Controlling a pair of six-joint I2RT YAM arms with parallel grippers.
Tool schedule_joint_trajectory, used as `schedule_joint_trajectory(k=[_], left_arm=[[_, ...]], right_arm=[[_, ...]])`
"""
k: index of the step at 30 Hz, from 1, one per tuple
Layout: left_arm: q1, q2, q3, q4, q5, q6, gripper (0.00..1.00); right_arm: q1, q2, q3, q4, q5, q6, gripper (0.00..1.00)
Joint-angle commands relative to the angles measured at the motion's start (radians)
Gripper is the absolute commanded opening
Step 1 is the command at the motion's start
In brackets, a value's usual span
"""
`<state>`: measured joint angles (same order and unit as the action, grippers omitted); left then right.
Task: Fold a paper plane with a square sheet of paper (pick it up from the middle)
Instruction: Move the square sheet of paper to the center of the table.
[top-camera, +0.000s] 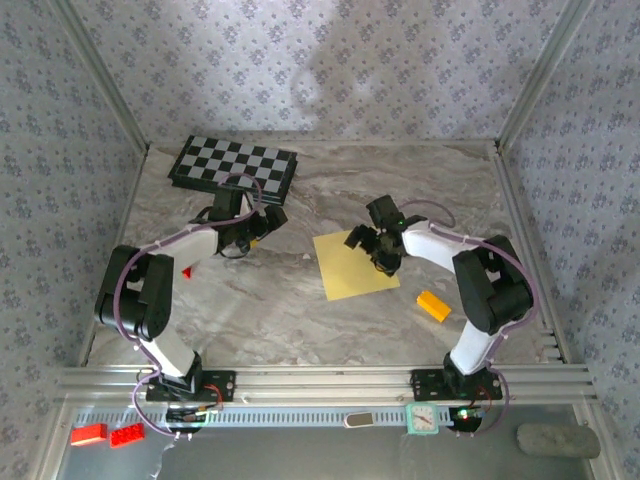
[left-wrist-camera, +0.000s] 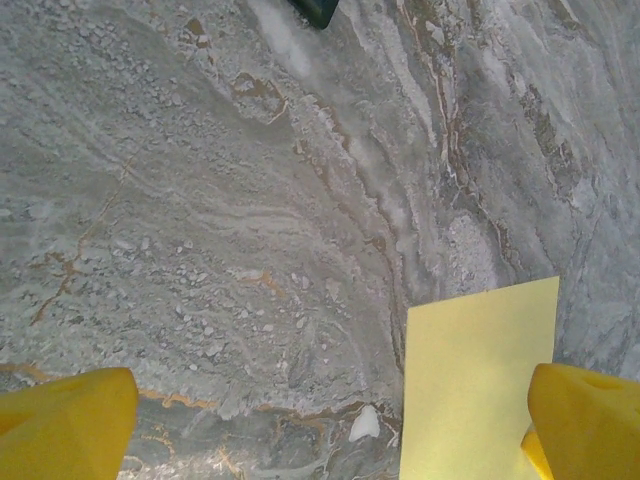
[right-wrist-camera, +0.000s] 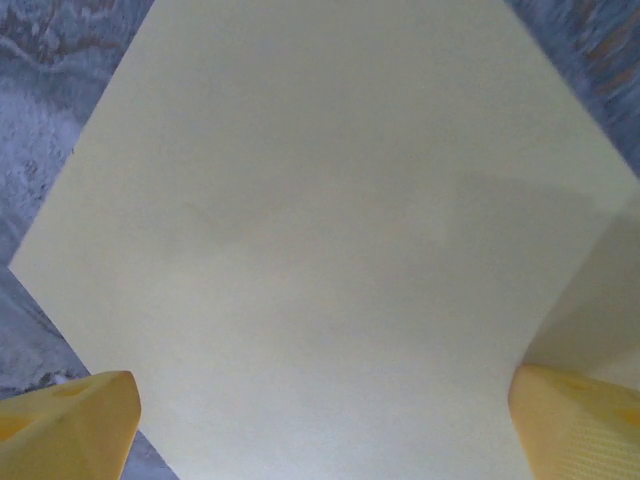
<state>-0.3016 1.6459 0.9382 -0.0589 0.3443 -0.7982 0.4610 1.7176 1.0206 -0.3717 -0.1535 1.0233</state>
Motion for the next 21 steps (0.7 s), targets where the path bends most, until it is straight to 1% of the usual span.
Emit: schedule_joint_trajectory(k=[1, 4, 5, 7, 10, 15, 21], left_arm=[[-0.004, 0.013, 0.036, -0.036, 0.002, -0.009, 1.00], [-0.005, 0.008, 0.036, -0.042, 0.014, -0.016, 1.00], [-0.006, 0.009, 0.034, -0.043, 0.018, -0.017, 1.00], [-0.008, 0.006, 0.032, -0.053, 0.021, -0.017, 1.00], [-0.013, 0.007, 0.030, -0.060, 0.023, -0.015, 1.00], [-0.019, 0.014, 0.033, -0.068, 0.022, -0.017, 1.00], [-0.031, 0.019, 0.040, -0.080, 0.027, -0.016, 1.00]], right_arm=[[-0.015, -0.023, 0.079, -0.066, 0.007, -0.049, 0.95], [-0.037, 0.005, 0.162, -0.115, 0.030, -0.269, 0.93], [-0.044, 0.027, 0.205, -0.138, 0.041, -0.327, 0.91], [-0.067, 0.081, 0.267, -0.176, 0.015, -0.486, 0.87], [-0.093, 0.156, 0.357, -0.224, -0.031, -0.631, 0.83], [-0.097, 0.256, 0.472, -0.297, -0.076, -0.741, 0.78], [-0.092, 0.317, 0.512, -0.288, -0.070, -0.736, 0.79]])
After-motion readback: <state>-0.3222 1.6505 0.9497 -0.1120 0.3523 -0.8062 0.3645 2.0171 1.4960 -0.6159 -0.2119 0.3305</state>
